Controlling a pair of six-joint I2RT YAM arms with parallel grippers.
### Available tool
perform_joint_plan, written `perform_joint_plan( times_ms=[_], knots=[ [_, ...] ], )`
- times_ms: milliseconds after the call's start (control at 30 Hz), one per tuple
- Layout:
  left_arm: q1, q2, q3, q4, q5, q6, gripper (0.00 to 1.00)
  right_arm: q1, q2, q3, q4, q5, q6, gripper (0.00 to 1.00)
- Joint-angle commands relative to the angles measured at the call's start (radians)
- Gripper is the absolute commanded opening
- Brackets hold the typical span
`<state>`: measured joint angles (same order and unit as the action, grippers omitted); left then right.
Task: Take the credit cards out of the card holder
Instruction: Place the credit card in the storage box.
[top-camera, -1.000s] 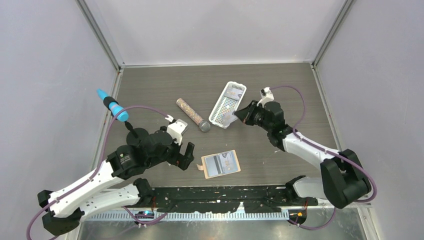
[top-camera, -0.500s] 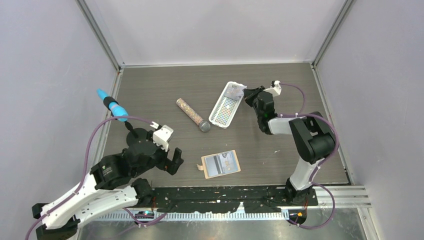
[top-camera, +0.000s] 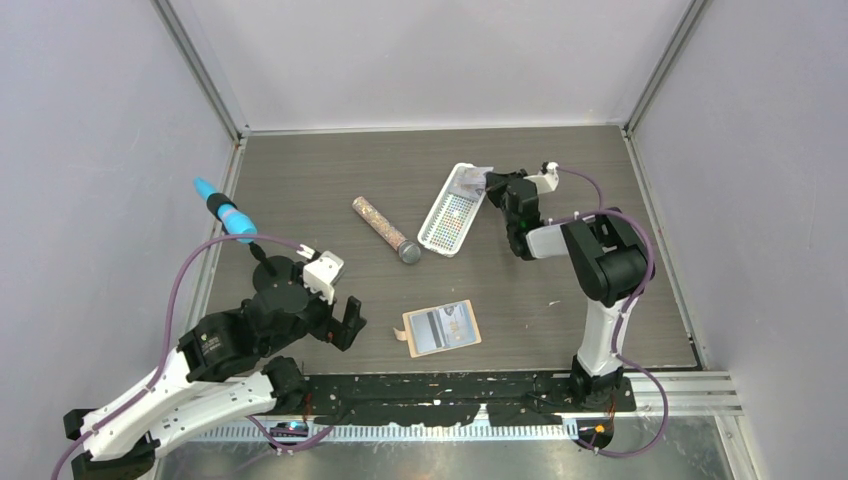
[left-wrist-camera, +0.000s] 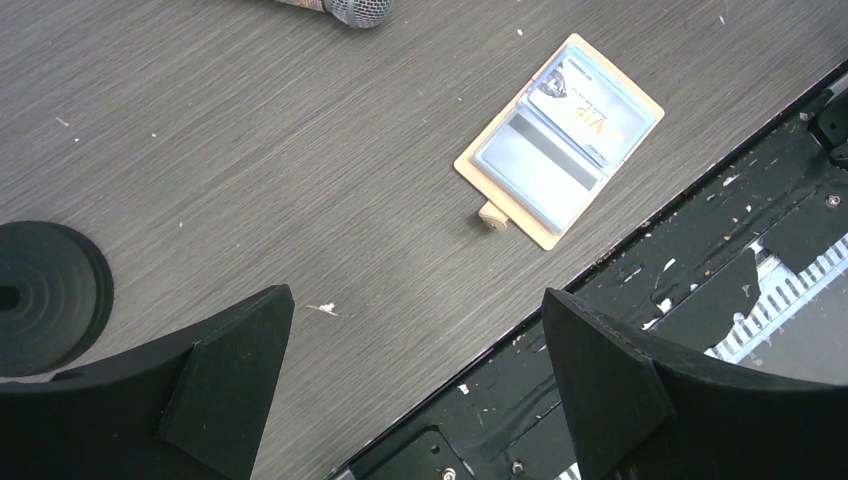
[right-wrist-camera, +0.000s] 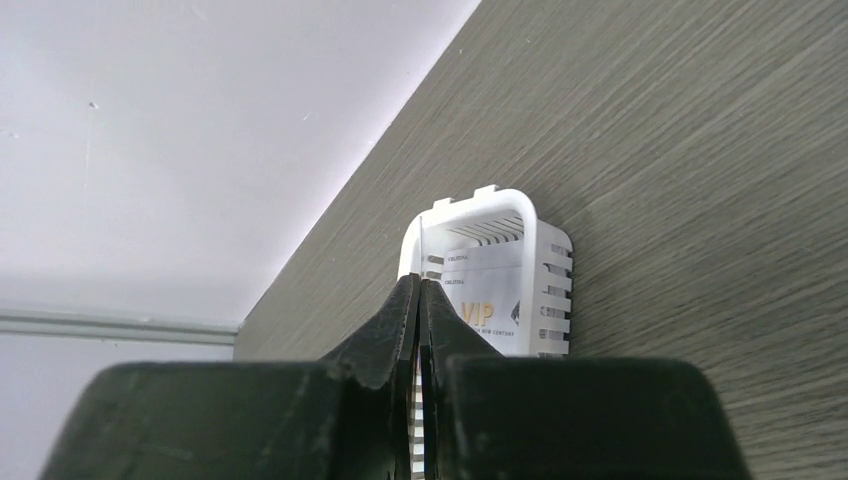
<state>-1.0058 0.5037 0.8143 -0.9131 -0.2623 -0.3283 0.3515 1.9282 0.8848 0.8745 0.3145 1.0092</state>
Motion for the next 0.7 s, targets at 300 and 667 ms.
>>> perform_joint_plan(
  times_ms=[300, 667],
  knots=[
    [0.002, -0.035, -0.006, 0.035, -0.026, 0.017, 1.0, -0.002, 0.072, 0.073, -0.032, 0.046, 0.078, 0.05],
    [0.002, -0.036, -0.003, 0.03, -0.031, 0.014, 1.0, -0.002, 0.105, 0.111, -0.081, 0.031, 0.102, 0.11]
  ],
)
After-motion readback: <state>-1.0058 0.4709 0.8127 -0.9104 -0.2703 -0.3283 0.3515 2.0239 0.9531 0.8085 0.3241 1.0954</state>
